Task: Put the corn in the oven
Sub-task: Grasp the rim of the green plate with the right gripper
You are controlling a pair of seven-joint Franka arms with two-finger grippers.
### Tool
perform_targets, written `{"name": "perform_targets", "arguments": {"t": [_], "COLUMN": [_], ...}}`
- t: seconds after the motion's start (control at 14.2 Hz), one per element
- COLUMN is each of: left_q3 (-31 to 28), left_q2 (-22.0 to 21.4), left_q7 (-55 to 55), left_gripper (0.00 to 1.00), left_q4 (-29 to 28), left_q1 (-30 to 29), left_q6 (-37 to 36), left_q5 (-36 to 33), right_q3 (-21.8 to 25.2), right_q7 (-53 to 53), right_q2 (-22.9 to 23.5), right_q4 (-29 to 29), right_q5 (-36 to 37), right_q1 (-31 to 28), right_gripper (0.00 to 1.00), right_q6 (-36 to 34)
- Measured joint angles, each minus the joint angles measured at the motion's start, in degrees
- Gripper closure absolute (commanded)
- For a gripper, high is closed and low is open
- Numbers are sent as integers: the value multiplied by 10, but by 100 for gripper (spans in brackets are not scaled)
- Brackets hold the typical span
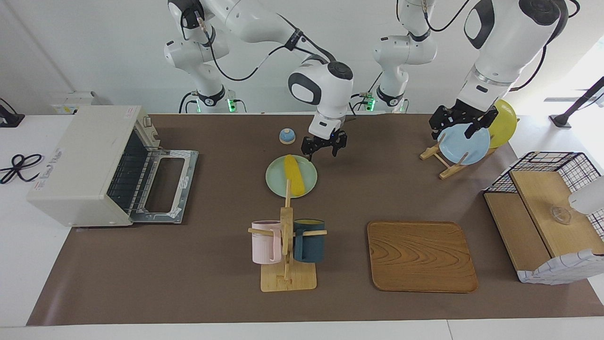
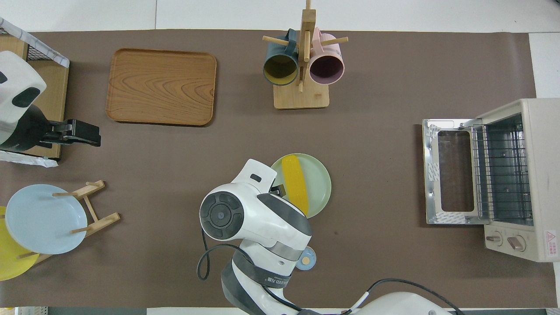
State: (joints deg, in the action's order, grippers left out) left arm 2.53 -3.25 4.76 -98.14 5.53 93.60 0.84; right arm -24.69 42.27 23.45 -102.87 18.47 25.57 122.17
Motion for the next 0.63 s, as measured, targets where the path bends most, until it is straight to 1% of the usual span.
{"name": "perform_targets", "arguments": {"t": [0.14, 0.21, 0.35, 0.56, 0.63], "left_q3": [0, 0, 1, 1, 2], "left_q2": [-2, -3, -3, 0, 2], "left_q7": [-8, -10, -12, -13, -13], "left_gripper": [0, 0, 0, 0, 0], "left_q4": [0, -1, -1, -2, -2], "left_q1": [0, 0, 0, -3, -6], "left_q6": [-22, -25, -25, -12, -9], "left_q5": [-1, -1, -1, -1, -1], "right_q3": [2, 2, 2, 3, 3], "right_q7": [0, 0, 0, 0, 0], "right_q2": [9, 10, 10, 9, 9], "right_q4": [-21, -29, -36, -43, -48], "right_q5": [15, 26, 35, 36, 36], "right_q1": [0, -1, -4, -8, -10], "right_gripper": [31, 35, 45, 46, 47], "right_q6": [24, 27, 27, 38, 46]}}
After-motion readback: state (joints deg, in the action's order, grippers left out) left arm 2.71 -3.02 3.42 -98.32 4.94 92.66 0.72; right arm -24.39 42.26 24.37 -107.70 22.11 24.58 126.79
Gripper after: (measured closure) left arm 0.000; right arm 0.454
